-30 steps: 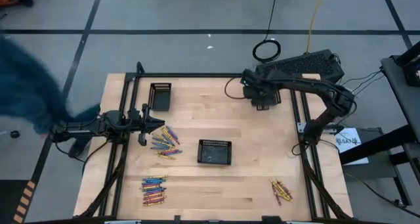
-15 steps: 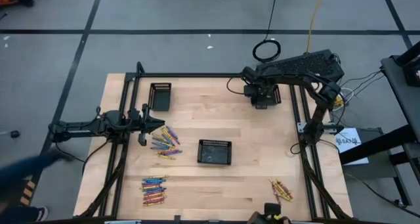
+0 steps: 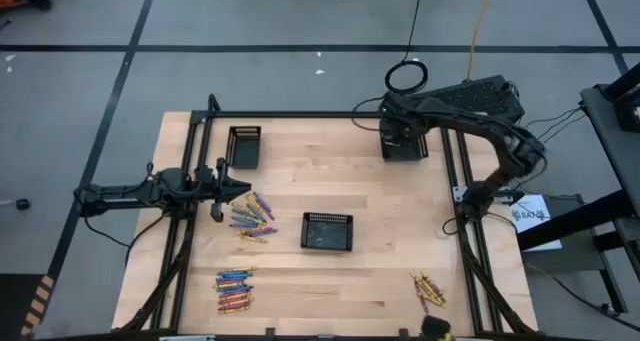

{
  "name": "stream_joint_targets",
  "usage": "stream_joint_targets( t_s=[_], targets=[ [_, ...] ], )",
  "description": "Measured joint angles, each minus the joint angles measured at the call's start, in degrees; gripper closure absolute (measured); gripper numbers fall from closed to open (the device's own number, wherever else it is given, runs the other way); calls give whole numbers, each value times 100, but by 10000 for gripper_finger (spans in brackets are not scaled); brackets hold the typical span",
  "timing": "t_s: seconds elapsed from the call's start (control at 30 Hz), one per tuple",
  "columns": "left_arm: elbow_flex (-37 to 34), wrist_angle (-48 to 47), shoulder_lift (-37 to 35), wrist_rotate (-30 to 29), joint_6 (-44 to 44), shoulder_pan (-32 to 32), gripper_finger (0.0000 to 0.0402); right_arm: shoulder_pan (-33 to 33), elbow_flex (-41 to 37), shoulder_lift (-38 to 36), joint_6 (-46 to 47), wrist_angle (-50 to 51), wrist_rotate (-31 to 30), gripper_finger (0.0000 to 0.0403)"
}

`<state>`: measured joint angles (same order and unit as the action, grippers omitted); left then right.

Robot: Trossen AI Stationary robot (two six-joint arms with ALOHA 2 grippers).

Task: Sort crayons
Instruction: Put the blue crayon into the bottom black bin

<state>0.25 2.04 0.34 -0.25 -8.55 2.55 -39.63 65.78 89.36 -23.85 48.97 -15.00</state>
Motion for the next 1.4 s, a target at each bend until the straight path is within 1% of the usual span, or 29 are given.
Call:
stream_joint_targets(
  t_s=[0.07, 0.13, 0.2, 0.3, 0.37, 0.47, 0.57, 0.67, 0.73, 0.8, 0.87, 0.97, 1.03, 1.1, 1.2, 1.23, 1.3, 1.4],
  targets=[
    [1, 0, 0, -18, 97, 0, 366, 196, 8, -455, 543, 122, 67, 287],
    [2, 0, 0, -74, 311, 0, 366, 566, -75, -965, 1040, 60, 343, 298],
    [1, 0, 0, -76, 314, 0, 366, 1105, -313, -1490, 1526, -325, 601, 314],
    [1, 2, 0, -83, 246, 0, 366, 2114, -904, -2198, 2487, -1313, 580, 341],
    [0, 2, 0, -85, 251, 0, 366, 2837, -1456, -2559, 3074, -2354, 382, 360],
    [1, 49, 1, -242, 365, 0, 366, 3944, -2286, -2770, 3522, -4120, -88, 386],
    [0, 307, 2, -348, 319, 0, 366, 4867, -2819, -2608, 3699, -5479, -695, 400],
    [15, 1019, 19, -296, 515, -25, 366, 5482, -2940, -2159, 3832, -6209, -1616, 398],
    [163, 1066, 148, -258, 730, -127, 370, 5705, -2926, -1804, 3804, -6553, -1972, 397],
    [472, 1078, 387, -336, 909, -270, 380, 5826, -2898, -1462, 3695, -6990, -2050, 397],
    [846, 1001, 786, -422, 938, -433, 393, 5883, -2896, -1152, 3696, -7394, -2032, 397],
    [1548, 230, 1632, -552, 756, -746, 399, 5894, -2896, -780, 4136, -7835, -1517, 397],
    [2064, -399, 2270, -764, 578, -1012, 400, 5877, -2892, -597, 4355, -8087, -1203, 397],
    [2509, -1032, 2969, -936, 385, -1340, 401, 5879, -2890, -506, 4357, -8127, -1151, 397],
    [3081, -1817, 3909, -1205, 19, -1852, 401, 5885, -2890, -549, 3822, -7955, -1224, 397],
    [3279, -2025, 4185, -1295, -103, -2019, 401, 5885, -2890, -634, 3581, -7880, -1317, 397],
    [3670, -2458, 4647, -1514, -432, -2329, 401, 5891, -2890, -871, 3135, -7790, -1712, 397],
    [4220, -3308, 5219, -1696, -1093, -2675, 401, 5887, -2888, -1300, 2414, -7545, -2659, 397]
  ],
)
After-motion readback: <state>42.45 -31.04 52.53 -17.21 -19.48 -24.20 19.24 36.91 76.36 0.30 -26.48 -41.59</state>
